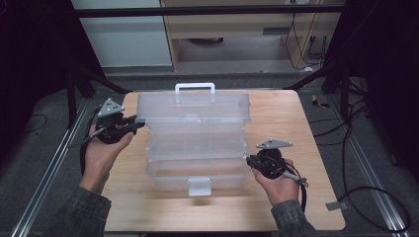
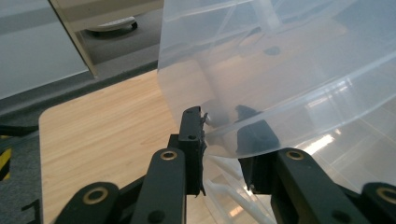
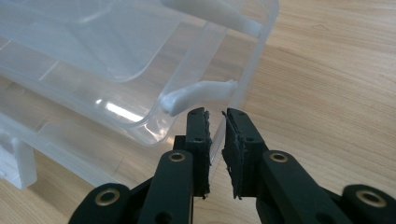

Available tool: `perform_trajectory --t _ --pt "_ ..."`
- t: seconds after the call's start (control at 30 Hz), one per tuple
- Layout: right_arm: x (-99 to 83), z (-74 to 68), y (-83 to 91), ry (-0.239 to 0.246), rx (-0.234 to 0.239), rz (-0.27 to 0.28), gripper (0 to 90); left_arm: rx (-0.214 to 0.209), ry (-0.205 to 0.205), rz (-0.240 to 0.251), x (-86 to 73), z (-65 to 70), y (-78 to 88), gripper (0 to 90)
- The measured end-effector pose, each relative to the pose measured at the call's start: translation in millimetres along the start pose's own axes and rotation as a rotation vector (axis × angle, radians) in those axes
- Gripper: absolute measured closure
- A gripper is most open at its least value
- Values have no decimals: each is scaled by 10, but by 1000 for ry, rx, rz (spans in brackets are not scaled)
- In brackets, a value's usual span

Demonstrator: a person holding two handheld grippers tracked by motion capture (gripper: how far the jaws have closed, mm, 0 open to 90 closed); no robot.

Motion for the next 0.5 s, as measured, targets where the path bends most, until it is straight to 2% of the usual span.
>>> perform_trajectory --t 0.33,0.5 --pt "-3 -5 -32 -23 -9 8 776 36 -21 -16 131 -73 -112 764" --pt "-4 -17 -38 -27 -17 11 771 26 -3 -14 163 -100 -145 769"
Point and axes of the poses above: each handheld gripper's, and its own axes: y roughly backward along the jaws, x roughly out of its top, z roughly to its right, the point moved 5 cm from there along -y, roughly forward along the jaws, and after that the axes turned 4 degrees about x, right-handed, at the moved point
